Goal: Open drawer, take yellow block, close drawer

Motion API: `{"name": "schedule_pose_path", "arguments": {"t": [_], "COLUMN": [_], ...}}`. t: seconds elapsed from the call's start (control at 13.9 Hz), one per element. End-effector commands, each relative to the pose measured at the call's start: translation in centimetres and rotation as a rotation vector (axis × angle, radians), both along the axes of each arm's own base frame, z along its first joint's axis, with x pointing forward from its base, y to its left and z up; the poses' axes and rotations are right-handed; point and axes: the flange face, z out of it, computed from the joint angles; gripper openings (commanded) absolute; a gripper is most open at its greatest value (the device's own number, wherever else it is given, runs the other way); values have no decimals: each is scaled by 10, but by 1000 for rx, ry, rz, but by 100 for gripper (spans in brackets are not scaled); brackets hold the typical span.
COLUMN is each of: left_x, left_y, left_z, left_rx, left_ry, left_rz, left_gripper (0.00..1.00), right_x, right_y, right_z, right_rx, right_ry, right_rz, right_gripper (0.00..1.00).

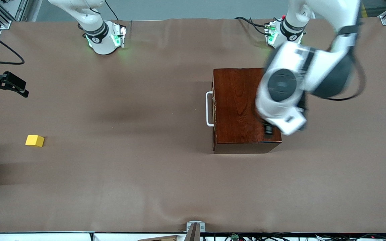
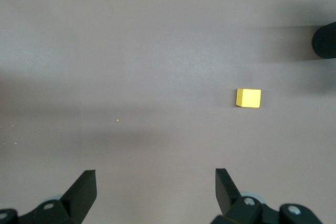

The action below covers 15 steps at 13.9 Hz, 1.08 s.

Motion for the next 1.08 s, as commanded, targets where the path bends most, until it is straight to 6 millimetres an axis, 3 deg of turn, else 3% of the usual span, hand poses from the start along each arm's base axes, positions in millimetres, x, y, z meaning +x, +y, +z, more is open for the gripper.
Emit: {"name": "schedule_pose_path", "arguments": {"t": [0.0, 0.22, 0.57, 0.79, 1.01], "left_x": [-16, -28, -52, -60, -60], "left_y": [50, 100, 157, 179, 216], "left_z": [18, 36, 55, 52, 50], "left_rx": [-52, -136, -263, -296, -345], "left_ry": [49, 79, 95, 120, 146], "left_rz": [-98, -267, -617, -819, -1062], "left_gripper": [100, 100, 100, 100, 100], "right_x": [4, 4, 4, 4, 4], "right_y": [0, 3, 2, 2, 3], "right_z": [4, 4, 5, 4, 4], "right_rx": [9, 7, 7, 9, 9], "right_ry": [-7, -7, -10, -8, -7], "right_rz": [9, 13, 12, 12, 13], "right_gripper": [100, 100, 100, 100, 100]}}
